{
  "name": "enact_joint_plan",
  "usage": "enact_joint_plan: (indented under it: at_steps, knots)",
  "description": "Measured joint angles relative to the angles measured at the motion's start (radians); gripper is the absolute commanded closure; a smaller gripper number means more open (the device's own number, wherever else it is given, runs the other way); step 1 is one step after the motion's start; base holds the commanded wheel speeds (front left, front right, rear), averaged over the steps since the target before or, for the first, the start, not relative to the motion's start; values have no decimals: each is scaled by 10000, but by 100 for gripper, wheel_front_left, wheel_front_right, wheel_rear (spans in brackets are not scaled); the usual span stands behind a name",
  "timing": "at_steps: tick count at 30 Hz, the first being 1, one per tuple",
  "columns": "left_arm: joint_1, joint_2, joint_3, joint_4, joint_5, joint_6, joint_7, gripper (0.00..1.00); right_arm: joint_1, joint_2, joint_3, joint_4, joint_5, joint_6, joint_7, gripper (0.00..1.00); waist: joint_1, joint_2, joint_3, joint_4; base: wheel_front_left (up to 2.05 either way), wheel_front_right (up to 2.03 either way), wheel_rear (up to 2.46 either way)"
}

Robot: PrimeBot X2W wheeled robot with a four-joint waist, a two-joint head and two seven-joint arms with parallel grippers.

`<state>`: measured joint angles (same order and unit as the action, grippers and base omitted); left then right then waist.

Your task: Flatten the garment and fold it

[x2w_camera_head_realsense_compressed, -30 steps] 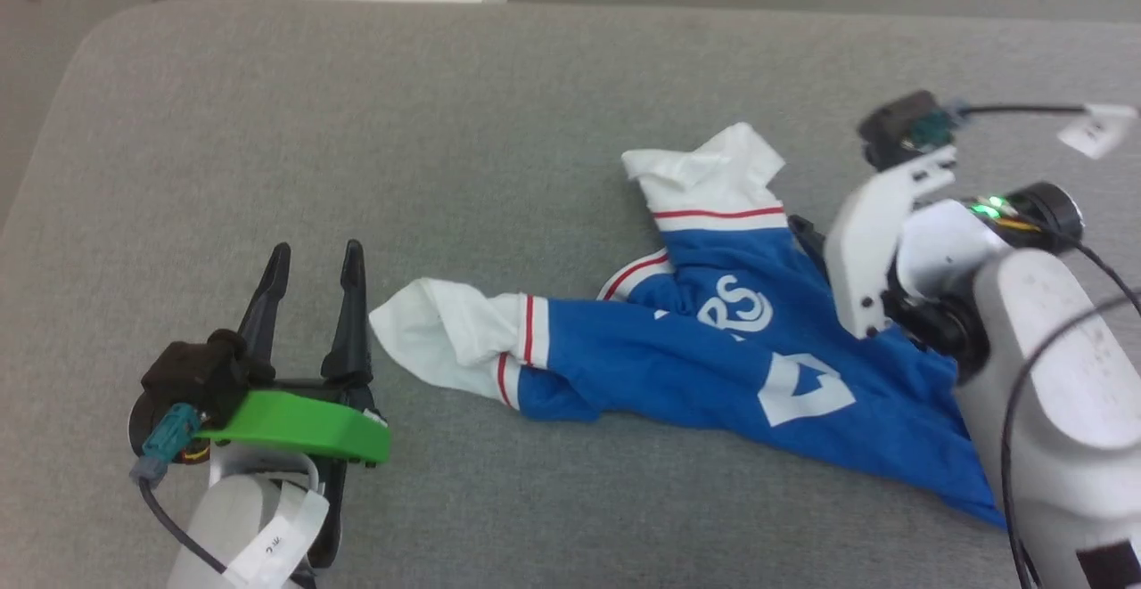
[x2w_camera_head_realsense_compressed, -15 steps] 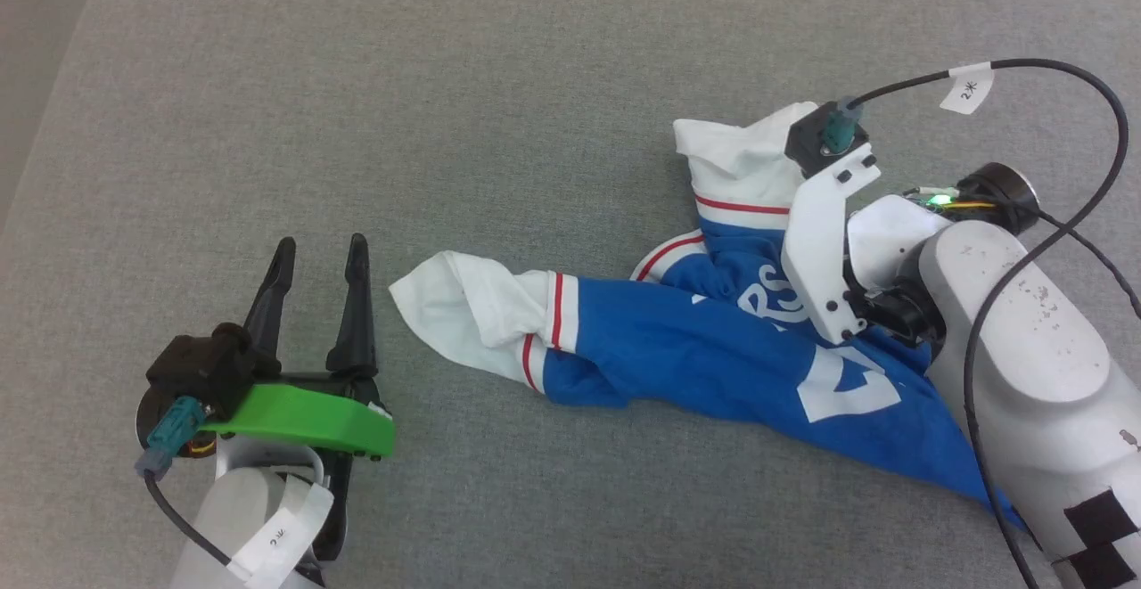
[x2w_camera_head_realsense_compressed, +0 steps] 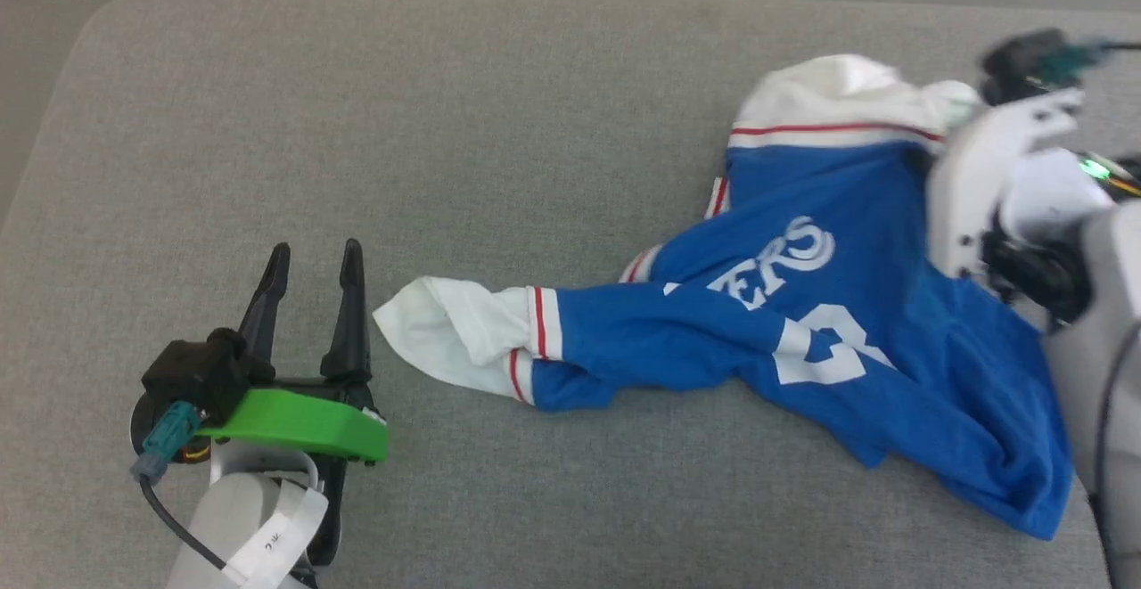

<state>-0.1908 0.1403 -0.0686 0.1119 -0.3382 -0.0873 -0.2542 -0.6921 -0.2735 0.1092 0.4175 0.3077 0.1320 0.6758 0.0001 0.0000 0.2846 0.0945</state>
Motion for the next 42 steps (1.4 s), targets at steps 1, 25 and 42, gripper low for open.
enact_joint_plan:
  at_steps: [1,25,42]
  knots:
    - [30,2,4,-2,0,0,0,0,259,-36,-385,-132,-86,2,2,100,0,0,-74,-30,0,0,0]
    - [725,151,-96,-184,-63,109,217,0,5440,2046,-4671,-3979,213,0,-1189,0,-1,0,-1398,-670,0,0,0]
    - [-472,232,-865,1120,-374,508,4550,0,6213,2215,-5331,-4222,585,-2,-2523,0,-1,0,-1592,-761,0,0,0]
